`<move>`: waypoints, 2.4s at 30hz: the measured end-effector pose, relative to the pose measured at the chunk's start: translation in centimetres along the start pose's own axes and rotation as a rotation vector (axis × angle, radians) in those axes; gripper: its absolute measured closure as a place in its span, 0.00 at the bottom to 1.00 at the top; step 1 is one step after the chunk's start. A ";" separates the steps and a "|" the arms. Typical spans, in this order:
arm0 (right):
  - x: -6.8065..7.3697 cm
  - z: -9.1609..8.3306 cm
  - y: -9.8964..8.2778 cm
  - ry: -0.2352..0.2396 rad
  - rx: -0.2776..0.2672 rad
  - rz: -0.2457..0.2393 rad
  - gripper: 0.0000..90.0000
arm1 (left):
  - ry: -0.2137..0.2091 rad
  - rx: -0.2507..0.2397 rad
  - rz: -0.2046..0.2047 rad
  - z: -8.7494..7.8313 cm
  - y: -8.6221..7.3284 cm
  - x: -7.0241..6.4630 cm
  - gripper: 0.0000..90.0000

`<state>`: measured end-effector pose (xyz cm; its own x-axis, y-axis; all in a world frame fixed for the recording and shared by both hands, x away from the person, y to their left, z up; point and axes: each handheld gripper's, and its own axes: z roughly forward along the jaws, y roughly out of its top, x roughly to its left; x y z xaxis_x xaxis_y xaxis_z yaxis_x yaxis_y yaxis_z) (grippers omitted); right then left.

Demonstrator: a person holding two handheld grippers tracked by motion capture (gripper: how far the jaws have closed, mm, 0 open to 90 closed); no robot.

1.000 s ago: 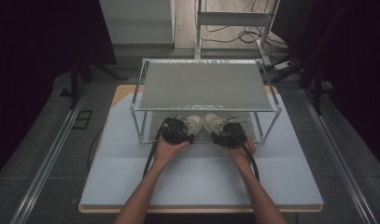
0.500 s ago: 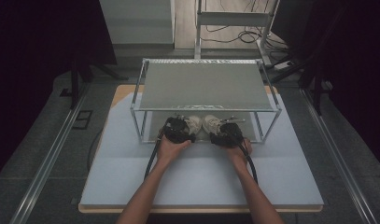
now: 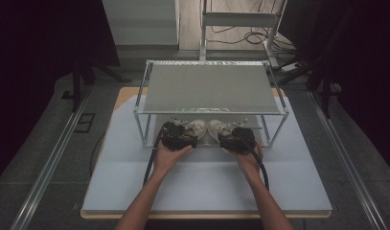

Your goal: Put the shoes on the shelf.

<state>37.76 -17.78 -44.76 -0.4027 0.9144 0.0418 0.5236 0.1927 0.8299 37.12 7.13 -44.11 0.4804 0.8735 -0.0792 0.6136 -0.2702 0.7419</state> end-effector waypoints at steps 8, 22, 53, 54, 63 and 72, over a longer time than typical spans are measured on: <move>-2.0 -4.3 -1.4 0.074 -0.076 0.039 0.48 | -0.006 -0.082 -0.020 -3.5 -2.8 0.8 0.54; -5.1 -4.7 -5.1 0.135 -0.053 0.087 0.86 | -0.034 -0.012 -0.104 -2.5 -5.7 4.3 0.89; -3.8 -2.3 -6.0 0.122 0.019 0.027 0.99 | -0.065 0.000 -0.086 -0.2 -5.0 2.8 0.99; -3.8 -2.3 -6.0 0.126 0.020 0.026 0.99 | -0.068 -0.002 -0.084 -0.1 -4.9 2.6 0.99; -2.6 -2.0 -5.9 0.173 0.010 0.008 0.99 | -0.107 0.009 -0.055 0.4 -4.5 1.0 0.99; -1.3 -1.5 -5.5 0.212 0.013 -0.009 0.99 | -0.124 0.022 -0.049 1.2 -4.1 0.2 0.99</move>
<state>34.29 -20.56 -48.57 -0.5556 0.8176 0.1514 0.5280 0.2063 0.8238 35.47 7.88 -47.97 0.5226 0.8293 -0.1977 0.6510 -0.2384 0.7206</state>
